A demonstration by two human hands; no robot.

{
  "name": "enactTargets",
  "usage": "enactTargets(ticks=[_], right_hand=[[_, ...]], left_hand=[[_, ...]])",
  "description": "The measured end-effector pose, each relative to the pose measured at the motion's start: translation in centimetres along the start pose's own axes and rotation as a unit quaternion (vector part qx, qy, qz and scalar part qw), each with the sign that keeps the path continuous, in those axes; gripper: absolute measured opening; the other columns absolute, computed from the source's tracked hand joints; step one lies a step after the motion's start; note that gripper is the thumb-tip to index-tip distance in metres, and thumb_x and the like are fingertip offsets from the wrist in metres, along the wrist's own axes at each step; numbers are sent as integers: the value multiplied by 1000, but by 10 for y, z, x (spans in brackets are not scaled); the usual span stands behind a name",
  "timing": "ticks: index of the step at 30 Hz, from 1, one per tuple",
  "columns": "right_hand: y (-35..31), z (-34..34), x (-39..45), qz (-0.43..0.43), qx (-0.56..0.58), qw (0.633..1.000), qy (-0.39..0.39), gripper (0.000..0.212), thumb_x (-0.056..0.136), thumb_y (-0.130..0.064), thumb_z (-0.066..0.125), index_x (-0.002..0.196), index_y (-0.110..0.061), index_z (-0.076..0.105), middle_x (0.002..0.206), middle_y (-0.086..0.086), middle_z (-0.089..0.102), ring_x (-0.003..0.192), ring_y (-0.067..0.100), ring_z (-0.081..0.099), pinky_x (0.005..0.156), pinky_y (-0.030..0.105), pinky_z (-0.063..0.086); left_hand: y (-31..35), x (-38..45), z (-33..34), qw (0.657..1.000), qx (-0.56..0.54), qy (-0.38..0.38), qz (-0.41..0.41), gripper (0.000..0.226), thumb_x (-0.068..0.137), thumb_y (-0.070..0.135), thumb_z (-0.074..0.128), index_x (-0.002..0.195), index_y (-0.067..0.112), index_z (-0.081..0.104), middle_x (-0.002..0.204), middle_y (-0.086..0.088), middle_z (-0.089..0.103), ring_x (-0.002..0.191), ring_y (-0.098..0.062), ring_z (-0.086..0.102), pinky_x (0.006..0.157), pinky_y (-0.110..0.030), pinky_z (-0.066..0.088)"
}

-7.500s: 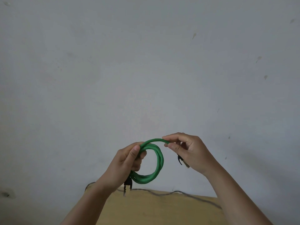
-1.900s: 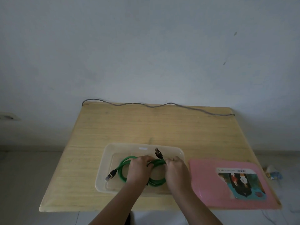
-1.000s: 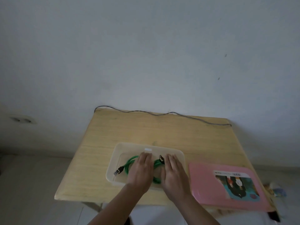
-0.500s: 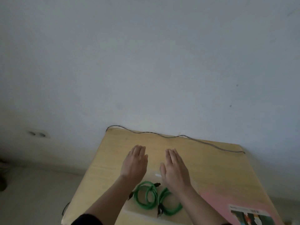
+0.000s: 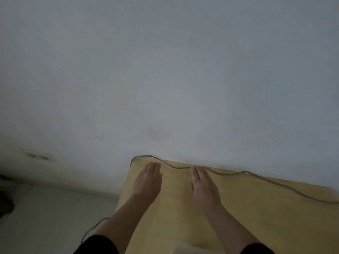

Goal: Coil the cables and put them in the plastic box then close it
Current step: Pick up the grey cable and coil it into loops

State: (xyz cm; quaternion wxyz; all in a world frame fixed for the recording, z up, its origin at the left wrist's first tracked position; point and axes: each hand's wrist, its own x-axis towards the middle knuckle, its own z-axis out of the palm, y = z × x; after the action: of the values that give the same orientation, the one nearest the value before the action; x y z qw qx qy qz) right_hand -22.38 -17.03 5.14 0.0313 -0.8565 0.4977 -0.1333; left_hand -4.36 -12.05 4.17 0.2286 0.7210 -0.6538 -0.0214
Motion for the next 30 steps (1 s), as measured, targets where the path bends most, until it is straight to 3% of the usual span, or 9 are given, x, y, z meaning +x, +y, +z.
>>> enactTargets(ticks=[7,10,13,18,23,27,30], right_hand=[[-23,47,48,-51,17,999,-10,52,58,-13,85,105,2,69,102,15,71,96,28,69,76,38,58],[-34,61,61,-71,20,997,-19,54,57,-15,86,106,0,68,102,13,71,93,26,69,76,35,57],[-43,72,69,-71,25,996,-38,53,56,-10,86,105,1,68,97,14,71,85,29,69,70,35,59],[-42,81,70,-59,57,995,-61,35,67,-1,77,102,-4,69,80,13,66,74,30,64,63,33,56],[-34,63,70,-58,52,996,-47,54,53,18,67,103,-2,68,77,13,63,68,31,61,56,33,54],[-34,43,70,-31,78,996,-43,55,56,18,58,106,-3,62,87,14,60,72,31,59,57,35,51],[-39,24,68,-23,127,992,5,39,72,14,58,108,0,60,91,17,61,77,34,61,62,36,52]], left_hand=[[-54,34,27,1000,-9,-8,-11,45,63,-12,75,106,-4,64,103,-20,67,91,-35,67,70,-39,56],[-69,38,35,1000,0,7,-13,38,66,-9,72,102,0,66,99,-16,69,89,-33,67,67,-36,56],[-83,39,42,1000,-6,12,0,32,67,-2,67,98,2,66,96,-16,69,86,-34,65,74,-38,53],[-94,43,46,998,-37,5,-44,30,64,-6,74,92,1,69,91,-17,68,82,-37,63,69,-41,56],[-110,42,36,993,-45,7,-108,26,70,-12,67,93,1,65,83,-19,64,79,-38,60,64,-40,52],[-100,39,18,987,-110,27,-111,5,87,6,55,88,7,60,81,-14,60,75,-32,57,58,-36,46],[-79,43,1,980,-155,84,-87,15,96,20,45,89,12,56,76,-8,60,63,-27,55,54,-32,43]])
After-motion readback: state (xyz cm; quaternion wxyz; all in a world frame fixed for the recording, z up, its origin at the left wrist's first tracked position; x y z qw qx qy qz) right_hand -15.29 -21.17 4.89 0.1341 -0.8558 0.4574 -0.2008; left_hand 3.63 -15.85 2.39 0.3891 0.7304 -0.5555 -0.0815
